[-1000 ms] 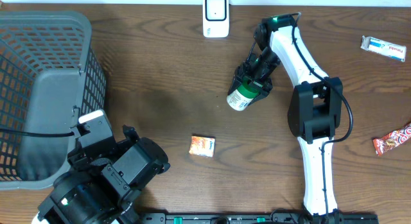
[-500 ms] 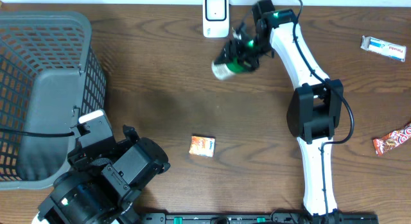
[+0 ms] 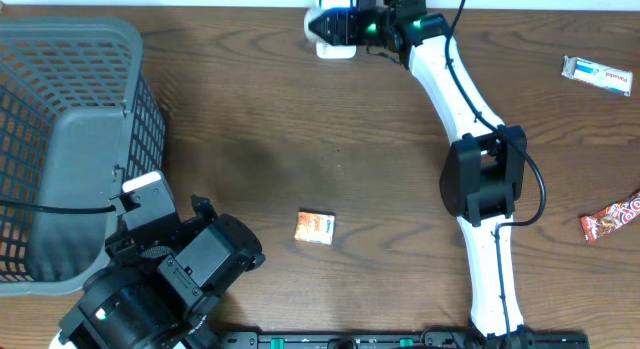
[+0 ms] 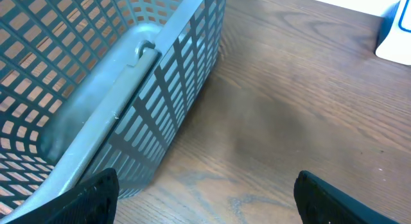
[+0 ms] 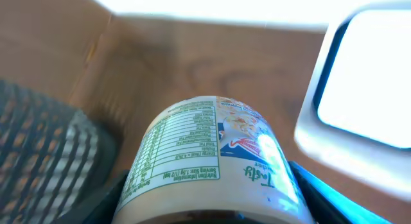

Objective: Scan the item barcode
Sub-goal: 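Hold the bottle's label against the white scanner, then carry the bottle to the right side and set it down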

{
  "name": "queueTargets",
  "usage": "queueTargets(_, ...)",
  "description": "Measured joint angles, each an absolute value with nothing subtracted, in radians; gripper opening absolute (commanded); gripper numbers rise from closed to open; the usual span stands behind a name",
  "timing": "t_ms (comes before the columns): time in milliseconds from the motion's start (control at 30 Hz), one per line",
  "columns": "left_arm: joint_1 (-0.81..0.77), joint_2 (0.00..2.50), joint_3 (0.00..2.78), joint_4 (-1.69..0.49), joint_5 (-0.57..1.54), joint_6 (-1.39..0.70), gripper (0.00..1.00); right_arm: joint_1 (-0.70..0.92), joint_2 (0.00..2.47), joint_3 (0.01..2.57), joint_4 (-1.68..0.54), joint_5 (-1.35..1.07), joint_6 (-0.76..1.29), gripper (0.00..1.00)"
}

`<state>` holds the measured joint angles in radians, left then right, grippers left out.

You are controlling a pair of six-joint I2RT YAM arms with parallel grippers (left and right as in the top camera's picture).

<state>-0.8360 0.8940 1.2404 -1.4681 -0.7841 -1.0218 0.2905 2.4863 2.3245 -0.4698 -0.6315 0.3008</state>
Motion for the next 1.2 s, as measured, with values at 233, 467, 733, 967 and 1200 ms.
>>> queueTargets(233,-0.836,0.894,1.240,-1.468,-0.785,-1.022,0.85,0.290,2.486,2.323,-0.286,-0.488,0.234,0.46)
queueTargets(467,-0.836,0.894,1.240,-1.468,-0.784,-1.022,0.85,0.290,2.495,2.321,-0.097,-0.416,0.198,0.47)
queueTargets(733,-0.836,0.894,1.240,-1.468,-0.785,-1.022,0.85,0.290,2.596,2.321,0.028,-0.372,0.201,0.47)
queueTargets(967,-0.836,0.894,1.240,-1.468,-0.784,-1.022,0.85,0.292,2.627,2.315,0.051,-0.331,0.202,0.48)
queueTargets(1200,-0.836,0.894,1.240,-1.468,-0.784,-1.022,0.85,0.292,2.627,2.316,0.062,-0.321,0.228,0.47)
